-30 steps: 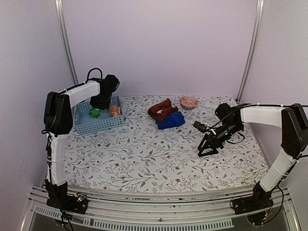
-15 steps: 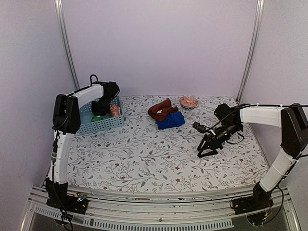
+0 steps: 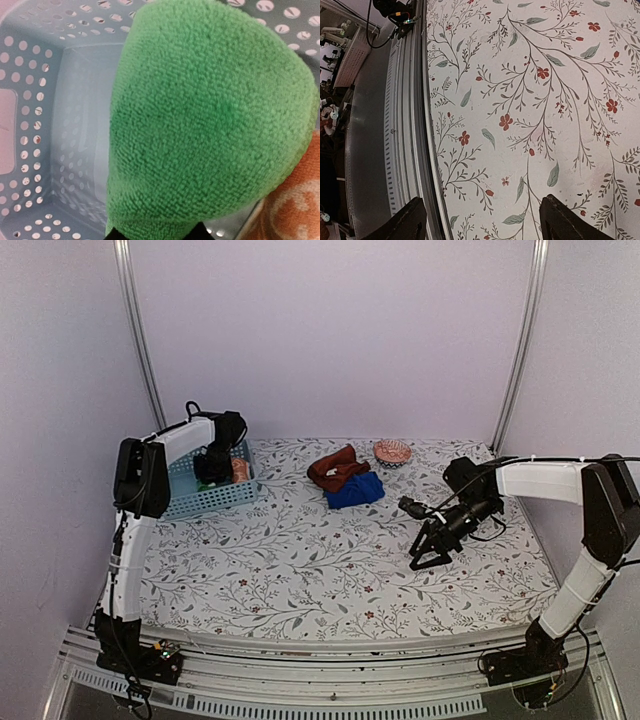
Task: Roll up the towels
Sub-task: Place the towel in the storage box.
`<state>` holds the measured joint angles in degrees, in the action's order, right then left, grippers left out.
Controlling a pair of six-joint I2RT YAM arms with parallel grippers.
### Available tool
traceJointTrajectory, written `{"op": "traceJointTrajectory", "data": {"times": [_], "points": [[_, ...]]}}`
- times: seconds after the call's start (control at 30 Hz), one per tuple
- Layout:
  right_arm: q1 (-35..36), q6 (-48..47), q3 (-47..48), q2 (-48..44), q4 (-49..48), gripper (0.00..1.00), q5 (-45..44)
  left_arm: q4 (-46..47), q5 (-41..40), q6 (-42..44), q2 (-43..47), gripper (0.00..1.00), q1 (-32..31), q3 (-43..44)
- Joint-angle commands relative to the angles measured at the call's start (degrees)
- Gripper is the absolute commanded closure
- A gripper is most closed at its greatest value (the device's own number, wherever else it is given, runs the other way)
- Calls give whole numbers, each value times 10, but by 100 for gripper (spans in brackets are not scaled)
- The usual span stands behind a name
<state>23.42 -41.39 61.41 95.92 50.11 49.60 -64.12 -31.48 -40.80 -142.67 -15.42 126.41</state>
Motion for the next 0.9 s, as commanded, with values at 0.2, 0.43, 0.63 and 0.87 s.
{"op": "traceJointTrajectory", "data": {"times": [0.2, 0.43, 0.63, 0.87], "points": [[10, -3, -8, 9, 1, 1, -9, 59, 98, 15, -35, 100, -15, 24], [10, -1, -10, 6, -2, 1, -10, 60, 129, 25, -31, 96, -12, 25], [12, 0, -10, 8, -1, 1, -11, 64, 155, 34, -7, 85, -13, 16], [14, -1, -9, 6, -1, 1, -11, 77, 163, 52, 19, 71, -12, -14]]}}
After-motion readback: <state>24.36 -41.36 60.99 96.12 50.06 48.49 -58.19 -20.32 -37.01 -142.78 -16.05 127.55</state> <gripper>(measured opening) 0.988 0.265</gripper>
